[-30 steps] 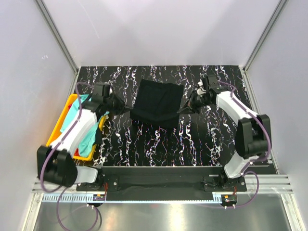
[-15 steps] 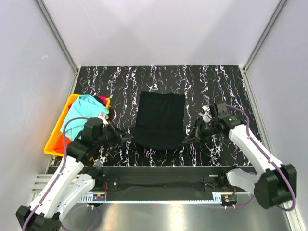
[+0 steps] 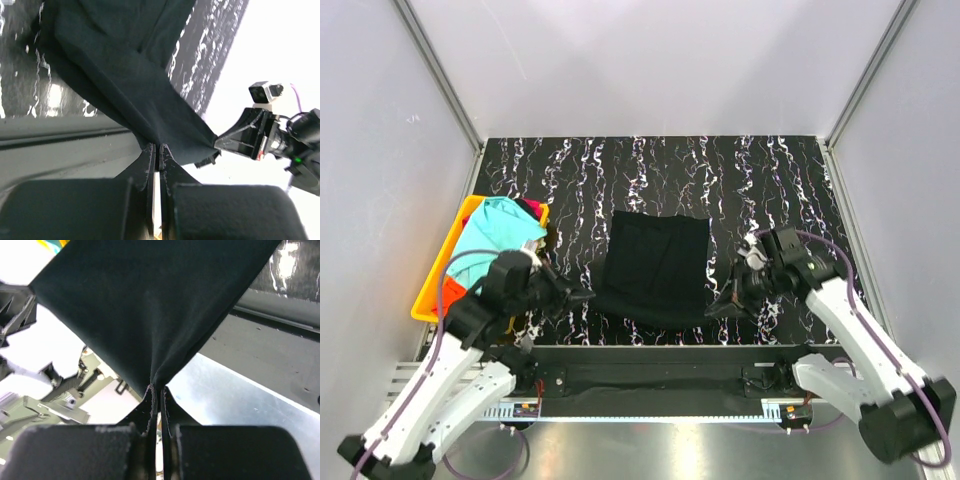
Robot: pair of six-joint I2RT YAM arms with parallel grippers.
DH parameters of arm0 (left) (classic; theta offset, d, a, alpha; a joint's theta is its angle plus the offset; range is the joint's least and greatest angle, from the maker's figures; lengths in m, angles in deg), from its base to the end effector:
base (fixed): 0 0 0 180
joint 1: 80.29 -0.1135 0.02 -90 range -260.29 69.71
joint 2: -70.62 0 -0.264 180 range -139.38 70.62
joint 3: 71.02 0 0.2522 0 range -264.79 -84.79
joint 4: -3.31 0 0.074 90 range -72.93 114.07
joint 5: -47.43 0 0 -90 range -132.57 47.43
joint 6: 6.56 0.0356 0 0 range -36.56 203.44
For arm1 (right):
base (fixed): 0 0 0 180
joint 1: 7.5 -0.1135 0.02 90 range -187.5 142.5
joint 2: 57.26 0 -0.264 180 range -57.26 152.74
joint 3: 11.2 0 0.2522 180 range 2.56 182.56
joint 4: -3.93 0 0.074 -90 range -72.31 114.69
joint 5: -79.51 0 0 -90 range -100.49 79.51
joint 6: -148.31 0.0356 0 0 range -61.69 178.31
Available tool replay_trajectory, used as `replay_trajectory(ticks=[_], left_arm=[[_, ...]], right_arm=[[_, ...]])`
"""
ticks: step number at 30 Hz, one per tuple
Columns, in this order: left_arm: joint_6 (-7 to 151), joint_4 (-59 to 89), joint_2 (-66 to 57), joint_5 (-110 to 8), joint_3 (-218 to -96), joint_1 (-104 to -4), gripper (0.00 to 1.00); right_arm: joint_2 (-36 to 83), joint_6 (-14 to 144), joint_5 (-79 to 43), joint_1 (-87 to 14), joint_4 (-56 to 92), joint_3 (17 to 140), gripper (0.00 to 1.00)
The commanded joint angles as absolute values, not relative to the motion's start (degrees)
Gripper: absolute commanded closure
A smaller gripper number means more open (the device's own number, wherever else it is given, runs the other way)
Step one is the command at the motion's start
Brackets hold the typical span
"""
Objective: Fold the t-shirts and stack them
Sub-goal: Fold the tshirt
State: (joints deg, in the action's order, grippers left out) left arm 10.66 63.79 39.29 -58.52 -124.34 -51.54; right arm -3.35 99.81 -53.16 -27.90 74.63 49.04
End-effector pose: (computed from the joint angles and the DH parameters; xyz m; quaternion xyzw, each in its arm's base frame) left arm 0.0944 -0.0630 0.2778 -0.2785 0.8495 -0.4123 0.1754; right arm 0.1401 0.0779 0.2643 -0.0870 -0.9077 -0.4105 0.0053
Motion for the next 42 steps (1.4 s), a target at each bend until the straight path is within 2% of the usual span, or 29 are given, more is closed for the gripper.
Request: replay_trajectory(ticks=[1, 4, 9, 15, 25, 31, 37, 39, 40, 41, 42], left_arm=[[13.9, 58.2, 27.3, -54.1, -131.3, -52.0, 1.0], [17.2, 52.9, 19.1, -55.4, -136.0, -56.1, 1.0], [25.0, 47.9, -2.3, -61.1, -149.9, -64.3, 1.0], [30.8, 45.9, -23.7, -68.1, -164.1, -68.3, 1.0], [37.8, 42.5, -44.0, -77.7, -182.7, -70.7, 1.0], [37.0, 40.2, -51.3, -79.4, -188.0, -70.7, 0.99], [37.0, 38.3, -57.6, -80.2, -192.8, -70.7, 0.97], [37.6, 36.9, -60.2, -79.8, -195.8, -70.7, 0.94], [38.6, 36.9, -61.0, -79.1, -197.3, -70.7, 0.91], [39.7, 36.9, -61.8, -77.5, -198.5, -70.7, 0.84], [42.0, 36.6, -63.1, -74.8, -200.9, -70.6, 0.75]], right_arm=[[5.8, 97.3, -52.1, -25.4, 73.1, 56.4, 1.0], [14.1, 97.6, -53.3, -21.5, 68.8, 61.6, 1.0], [30.0, 95.8, -55.0, -18.1, 67.8, 75.1, 1.0], [44.4, 93.5, -57.9, -15.1, 68.0, 84.6, 1.0], [57.3, 92.0, -57.7, -10.8, 67.9, 93.7, 1.0], [61.6, 91.8, -57.4, -8.6, 68.0, 97.0, 1.0], [67.2, 91.4, -55.6, -7.9, 67.8, 101.2, 0.91], [69.4, 91.4, -53.7, -6.0, 67.3, 102.8, 0.9], [70.3, 91.8, -53.1, -5.1, 66.5, 103.1, 0.86], [73.0, 91.8, -52.5, -4.6, 65.4, 105.2, 0.79], [74.8, 91.4, -52.2, -3.6, 65.6, 107.3, 0.78]])
